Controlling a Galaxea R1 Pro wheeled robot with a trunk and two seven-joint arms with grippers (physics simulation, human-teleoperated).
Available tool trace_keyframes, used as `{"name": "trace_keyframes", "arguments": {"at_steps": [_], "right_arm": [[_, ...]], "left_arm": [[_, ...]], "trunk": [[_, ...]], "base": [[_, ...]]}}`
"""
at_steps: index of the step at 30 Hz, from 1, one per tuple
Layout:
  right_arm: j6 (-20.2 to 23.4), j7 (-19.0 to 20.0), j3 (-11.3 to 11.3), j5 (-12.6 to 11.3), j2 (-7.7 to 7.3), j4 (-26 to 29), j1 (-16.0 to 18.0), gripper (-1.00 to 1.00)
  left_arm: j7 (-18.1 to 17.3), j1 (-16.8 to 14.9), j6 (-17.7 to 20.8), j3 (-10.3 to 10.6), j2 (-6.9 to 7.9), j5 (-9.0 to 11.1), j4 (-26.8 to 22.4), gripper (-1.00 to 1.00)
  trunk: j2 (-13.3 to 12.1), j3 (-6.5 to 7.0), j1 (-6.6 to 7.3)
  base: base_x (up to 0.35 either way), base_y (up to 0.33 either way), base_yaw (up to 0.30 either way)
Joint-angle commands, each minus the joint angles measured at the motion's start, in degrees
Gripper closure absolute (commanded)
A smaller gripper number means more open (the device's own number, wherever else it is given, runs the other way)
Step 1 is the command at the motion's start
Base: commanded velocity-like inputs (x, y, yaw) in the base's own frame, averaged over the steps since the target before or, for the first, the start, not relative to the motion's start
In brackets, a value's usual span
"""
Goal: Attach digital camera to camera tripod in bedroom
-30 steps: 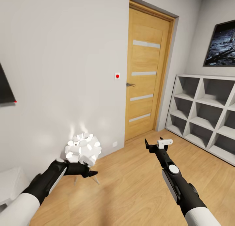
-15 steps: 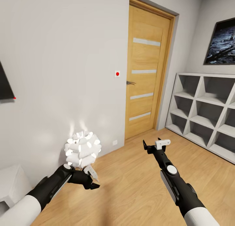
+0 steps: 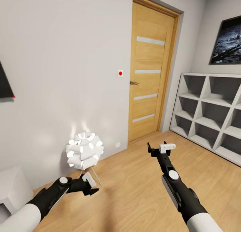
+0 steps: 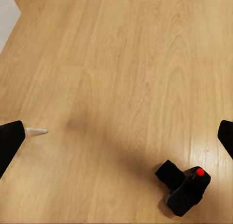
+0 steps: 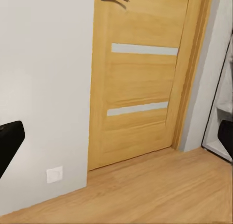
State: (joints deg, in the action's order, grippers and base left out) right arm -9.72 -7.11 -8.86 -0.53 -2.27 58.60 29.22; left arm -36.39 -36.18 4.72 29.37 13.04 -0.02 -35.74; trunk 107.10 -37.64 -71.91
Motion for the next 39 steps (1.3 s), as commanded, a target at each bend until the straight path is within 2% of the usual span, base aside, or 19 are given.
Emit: {"name": "trace_keyframes", "arguments": {"at_steps": [1,3,10,11,13,15,17,18,20,21,22,24,28,39], "right_arm": [[-0.4,-1.2,-0.2,0.0,-0.05,-0.1,0.0,-1.00],[-0.7,-1.7,-0.2,0.0,-0.04,-0.2,0.0,-1.00],[-4.9,-2.2,-0.2,0.1,-0.02,-0.3,0.1,-1.00],[-7.3,-2.2,0.2,0.0,-0.39,-0.4,1.8,-1.00],[-7.9,-2.1,0.6,0.1,-0.55,-0.4,3.9,-1.00],[-8.3,-2.1,0.8,0.2,-0.78,-0.1,5.8,-1.00],[-8.8,-2.1,0.8,0.2,-0.93,0.1,6.3,-1.00],[-9.8,-2.0,0.9,0.2,-1.05,0.3,6.6,-1.00],[-11.2,-2.0,0.9,0.2,-1.12,0.4,6.8,-1.00],[-13.2,-1.9,0.9,0.2,-1.17,0.4,6.9,-1.00],[-18.8,-1.9,1.0,0.2,-1.22,0.5,7.0,-1.00],[-23.2,-1.9,1.0,0.2,-1.23,0.5,6.9,-1.00],[-27.8,-1.7,1.0,0.3,-1.24,0.3,6.8,-1.00],[-30.1,3.8,1.0,0.3,-1.25,-2.7,6.6,-1.00]], "left_arm": [[0.2,0.0,-0.2,-0.1,0.01,0.1,0.0,-1.00],[0.4,0.0,-0.5,-0.4,0.00,0.1,0.0,-1.00],[0.7,0.0,-1.0,-5.1,-0.03,0.3,-1.9,-1.00],[0.3,0.0,0.4,-9.0,0.00,0.4,-5.6,-1.00],[-0.6,0.0,3.3,-10.9,0.10,0.4,-8.3,-1.00],[-3.3,0.0,8.6,-13.0,0.35,0.4,-11.8,-1.00],[-5.5,0.0,11.1,-14.1,0.44,0.4,-13.4,-1.00],[-8.2,0.0,13.2,-15.2,0.49,0.5,-15.0,-1.00],[-10.9,0.0,14.7,-16.1,0.52,0.5,-16.5,-1.00],[-13.6,0.0,15.7,-16.7,0.54,0.4,-17.7,-1.00],[-17.9,0.0,16.7,-17.3,0.56,0.3,-18.9,-1.00],[-19.5,0.0,17.0,-17.5,0.60,0.2,-18.8,-1.00],[-20.8,0.0,17.2,-17.7,0.66,0.2,-17.9,-1.00],[-21.6,0.0,17.5,-17.1,0.53,0.0,-17.5,-1.00]], "trunk": [[0.4,-0.24,-0.22],[1.2,-0.60,-0.66],[4.1,-1.86,-2.20],[4.5,-2.04,-2.42],[5.3,-2.40,-2.86],[6.1,-2.76,-3.29],[6.9,-3.12,-3.73],[7.3,-3.30,-3.95],[8.1,-3.65,-4.39],[8.5,-3.83,-4.61],[8.9,-4.01,-4.83],[9.7,-4.37,-5.27],[11.3,-5.09,-6.15],[15.7,-7.07,-8.57]], "base": [[0.000,0.000,0.000],[0.000,0.000,0.000],[0.000,0.000,0.000],[0.000,0.000,0.000],[0.000,0.000,0.000],[0.000,0.000,0.000],[0.000,0.000,0.000],[0.000,0.000,0.000],[0.000,0.000,0.000],[0.000,0.000,0.000],[0.000,0.000,0.000],[0.000,0.000,0.000],[0.000,0.000,0.000],[0.000,0.000,0.000]]}}
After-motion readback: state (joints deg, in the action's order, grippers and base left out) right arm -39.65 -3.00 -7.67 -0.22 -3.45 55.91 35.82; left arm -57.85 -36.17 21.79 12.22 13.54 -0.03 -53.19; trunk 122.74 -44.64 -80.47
